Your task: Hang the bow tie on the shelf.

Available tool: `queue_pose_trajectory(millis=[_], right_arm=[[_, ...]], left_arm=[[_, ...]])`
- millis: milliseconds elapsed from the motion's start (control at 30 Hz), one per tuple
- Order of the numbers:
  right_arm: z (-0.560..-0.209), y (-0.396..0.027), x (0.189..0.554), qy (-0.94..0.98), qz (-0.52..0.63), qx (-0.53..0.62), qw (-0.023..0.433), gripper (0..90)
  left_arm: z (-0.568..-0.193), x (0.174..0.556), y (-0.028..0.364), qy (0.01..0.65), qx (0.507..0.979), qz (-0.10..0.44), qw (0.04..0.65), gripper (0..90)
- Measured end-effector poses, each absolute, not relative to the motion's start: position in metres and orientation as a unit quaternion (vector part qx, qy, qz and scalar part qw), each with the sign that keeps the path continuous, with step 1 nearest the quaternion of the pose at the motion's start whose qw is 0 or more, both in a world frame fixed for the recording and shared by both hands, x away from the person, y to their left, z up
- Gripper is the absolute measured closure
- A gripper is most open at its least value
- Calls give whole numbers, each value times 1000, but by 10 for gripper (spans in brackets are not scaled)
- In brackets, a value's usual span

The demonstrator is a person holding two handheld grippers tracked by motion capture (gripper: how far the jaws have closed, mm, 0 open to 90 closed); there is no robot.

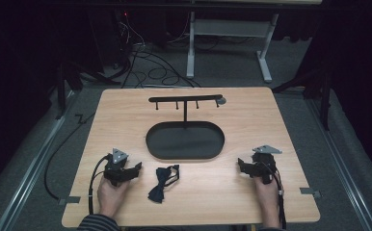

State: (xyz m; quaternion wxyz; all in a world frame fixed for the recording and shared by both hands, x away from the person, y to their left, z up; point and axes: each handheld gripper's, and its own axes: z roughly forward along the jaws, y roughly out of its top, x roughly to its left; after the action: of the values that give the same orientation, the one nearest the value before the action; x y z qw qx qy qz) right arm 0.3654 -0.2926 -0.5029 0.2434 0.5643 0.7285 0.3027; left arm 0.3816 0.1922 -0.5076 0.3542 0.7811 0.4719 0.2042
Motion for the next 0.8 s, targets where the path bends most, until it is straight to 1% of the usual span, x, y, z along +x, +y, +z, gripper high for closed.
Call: queue_pose_trajectory(millis=[567,800], right_arm=[[-503,-293,365,729,303,564,243,221],[-503,-293,365,729,303,564,243,221]], left_arm=[[-508,381,191,476,779,206,352,315],[-508,380,191,477,778,208,353,324]])
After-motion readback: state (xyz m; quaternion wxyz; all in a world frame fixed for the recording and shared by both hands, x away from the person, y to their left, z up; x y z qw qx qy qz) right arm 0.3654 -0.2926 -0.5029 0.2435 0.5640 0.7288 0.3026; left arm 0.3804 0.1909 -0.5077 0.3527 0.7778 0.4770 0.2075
